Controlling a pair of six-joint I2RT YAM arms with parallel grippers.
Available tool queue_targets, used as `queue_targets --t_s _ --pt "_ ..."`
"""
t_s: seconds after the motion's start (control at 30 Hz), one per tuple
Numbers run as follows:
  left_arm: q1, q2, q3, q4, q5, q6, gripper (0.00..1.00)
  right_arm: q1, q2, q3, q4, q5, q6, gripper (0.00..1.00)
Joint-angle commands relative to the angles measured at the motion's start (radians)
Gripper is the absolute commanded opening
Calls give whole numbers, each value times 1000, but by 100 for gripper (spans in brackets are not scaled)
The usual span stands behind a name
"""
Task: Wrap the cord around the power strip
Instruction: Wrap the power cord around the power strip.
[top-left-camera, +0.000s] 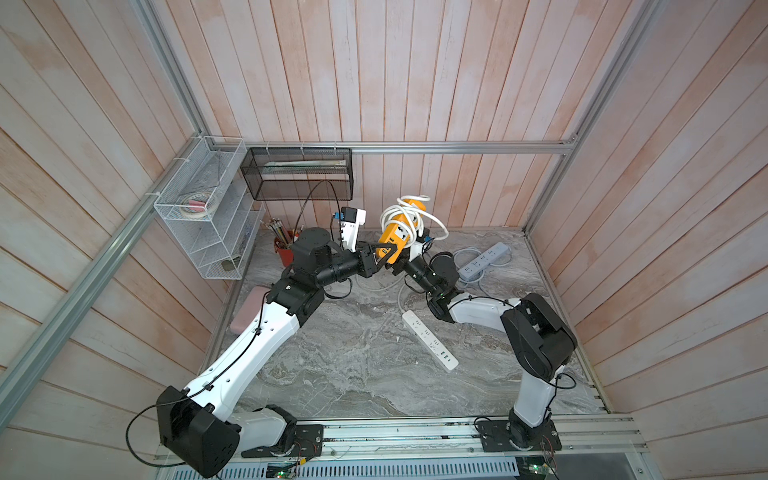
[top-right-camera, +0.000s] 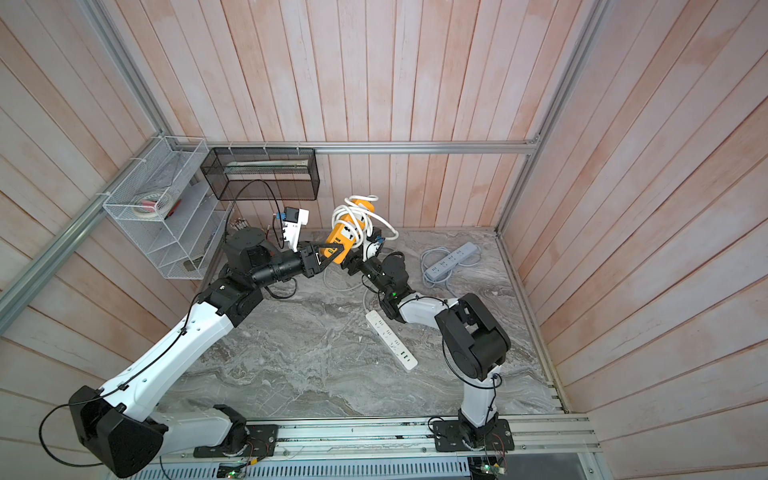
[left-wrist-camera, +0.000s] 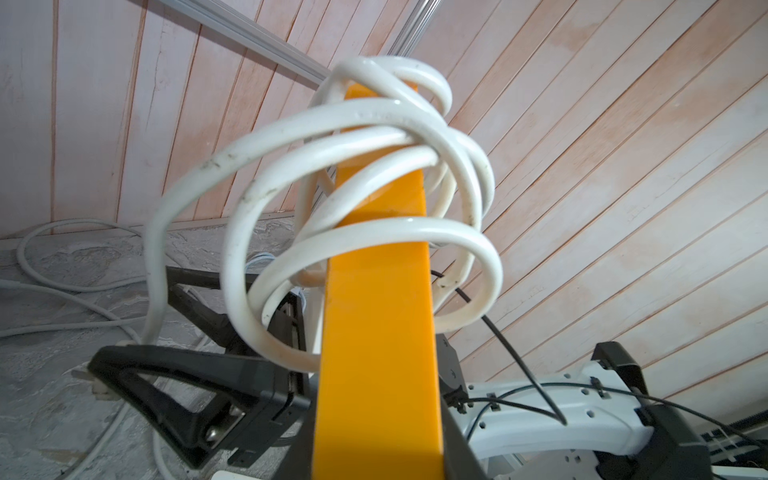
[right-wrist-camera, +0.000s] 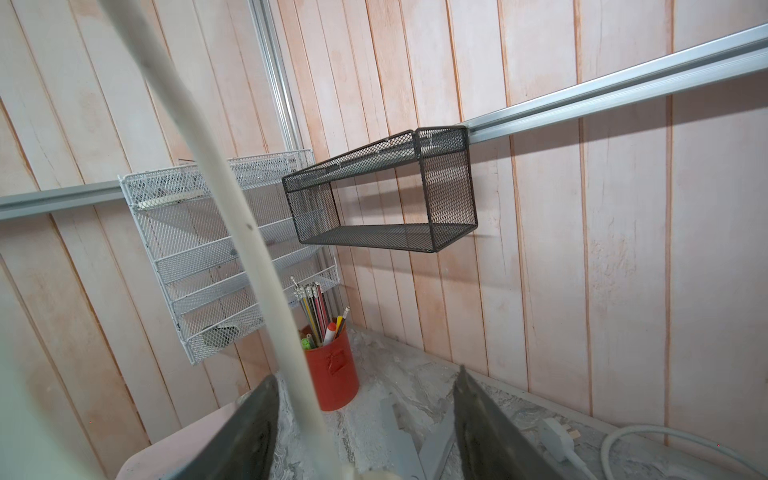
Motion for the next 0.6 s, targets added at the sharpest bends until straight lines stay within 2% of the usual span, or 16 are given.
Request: queue_targets --t_s 0.0,0.13,0.37,0.43,0.57 --pt "-4 -33 27 126 22 -7 0 6 34 27 34 -14 18 57" --pt "-4 -35 21 129 25 -7 0 6 20 0 62 7 23 32" --pt "14 -46 7 176 1 -11 0 7 -18 -37 -2 35 -28 5" --pt "43 -58 7 222 -1 -30 0 7 -30 -69 -45 56 -49 0" --pt "124 -85 3 339 10 -75 0 3 -74 -162 -157 116 -136 0"
